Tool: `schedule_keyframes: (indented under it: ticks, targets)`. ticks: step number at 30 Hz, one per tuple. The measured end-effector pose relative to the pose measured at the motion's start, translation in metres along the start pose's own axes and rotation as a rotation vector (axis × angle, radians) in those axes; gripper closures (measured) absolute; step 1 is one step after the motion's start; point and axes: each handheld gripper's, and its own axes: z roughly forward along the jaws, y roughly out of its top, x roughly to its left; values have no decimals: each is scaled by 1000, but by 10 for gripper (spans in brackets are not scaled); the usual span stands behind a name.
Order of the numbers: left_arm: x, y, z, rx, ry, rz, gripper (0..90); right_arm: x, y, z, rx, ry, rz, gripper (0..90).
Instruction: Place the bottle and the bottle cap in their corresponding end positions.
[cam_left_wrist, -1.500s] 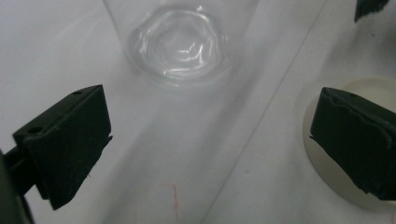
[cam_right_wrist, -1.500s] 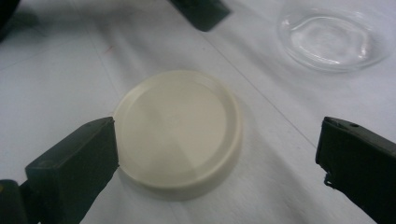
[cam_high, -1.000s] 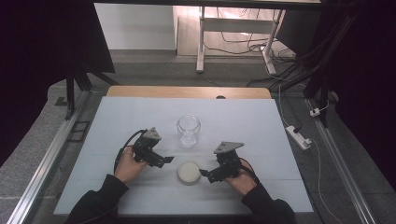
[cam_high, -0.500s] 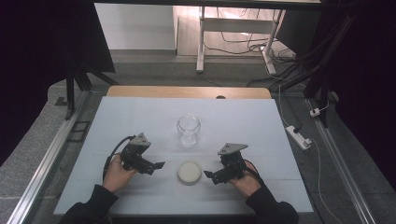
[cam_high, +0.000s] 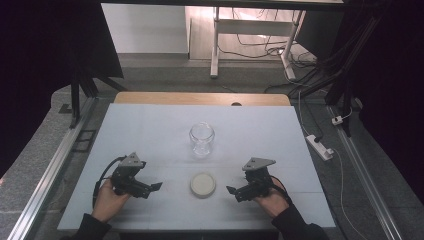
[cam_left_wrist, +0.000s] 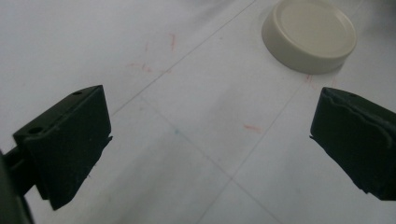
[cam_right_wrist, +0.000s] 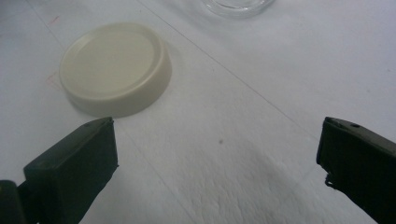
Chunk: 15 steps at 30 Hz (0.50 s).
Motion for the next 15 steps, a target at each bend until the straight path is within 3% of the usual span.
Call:
schedule_keyframes:
  ticks: [15]
  targets:
    - [-3,-44,-33,-10,57,-96,0,-5,-27,-30,9,-65,38,0]
